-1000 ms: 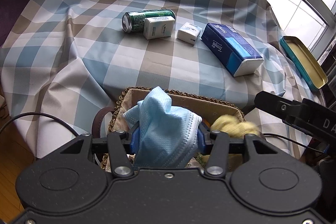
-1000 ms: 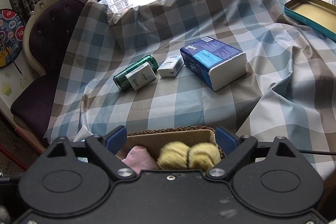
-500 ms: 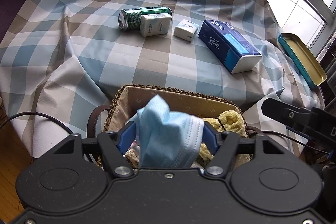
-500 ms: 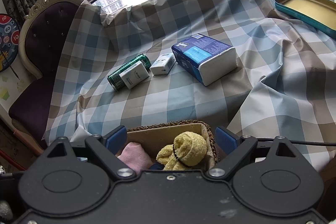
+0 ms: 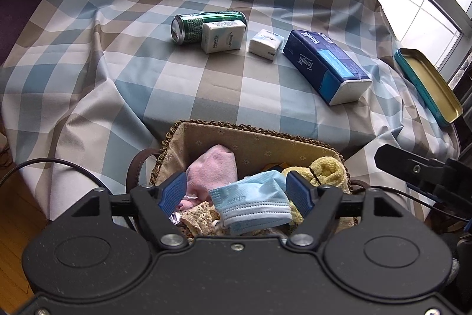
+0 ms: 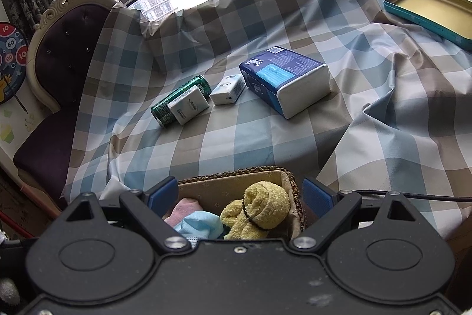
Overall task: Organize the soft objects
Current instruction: 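Move both tools back over the table toward the white tissue packs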
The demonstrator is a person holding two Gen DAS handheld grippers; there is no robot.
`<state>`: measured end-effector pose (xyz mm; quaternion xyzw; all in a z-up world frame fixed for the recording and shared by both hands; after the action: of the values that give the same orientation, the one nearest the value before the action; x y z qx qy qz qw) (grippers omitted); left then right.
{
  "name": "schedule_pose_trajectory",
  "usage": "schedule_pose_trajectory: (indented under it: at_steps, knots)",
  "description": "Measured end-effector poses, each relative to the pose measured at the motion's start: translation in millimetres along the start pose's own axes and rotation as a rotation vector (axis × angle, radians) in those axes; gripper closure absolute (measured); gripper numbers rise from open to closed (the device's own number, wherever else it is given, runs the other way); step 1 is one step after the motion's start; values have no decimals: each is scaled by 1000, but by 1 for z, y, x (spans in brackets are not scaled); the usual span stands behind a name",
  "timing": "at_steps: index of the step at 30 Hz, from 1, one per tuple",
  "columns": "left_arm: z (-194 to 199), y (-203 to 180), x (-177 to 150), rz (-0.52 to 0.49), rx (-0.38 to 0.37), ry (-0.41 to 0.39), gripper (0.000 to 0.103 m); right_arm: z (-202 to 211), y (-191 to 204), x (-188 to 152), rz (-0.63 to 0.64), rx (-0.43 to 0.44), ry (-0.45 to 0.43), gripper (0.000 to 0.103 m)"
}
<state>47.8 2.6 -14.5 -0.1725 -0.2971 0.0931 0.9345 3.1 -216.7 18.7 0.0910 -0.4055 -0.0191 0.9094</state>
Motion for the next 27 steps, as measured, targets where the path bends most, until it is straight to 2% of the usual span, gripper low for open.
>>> schedule_pose_trajectory:
  at_steps: [11, 27]
  knots:
    - [1, 1, 0, -5, 41, -21, 33, 0, -1, 0, 0, 3, 1, 11]
    - [-5, 3, 1, -7, 77, -10, 30, -4, 1, -1, 3, 7, 19, 11]
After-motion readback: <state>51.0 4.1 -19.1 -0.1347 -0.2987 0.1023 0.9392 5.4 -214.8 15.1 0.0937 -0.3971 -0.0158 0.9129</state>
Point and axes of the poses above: each gripper's, at about its wrist camera, not at the fingertips, and z roughly against the way its jaws point, y to its left, x to its top, the point moved 1 cm from there along -z, roughly the way its jaws point, and after that the axes turned 15 degrees about z, right-handed, at the moved point
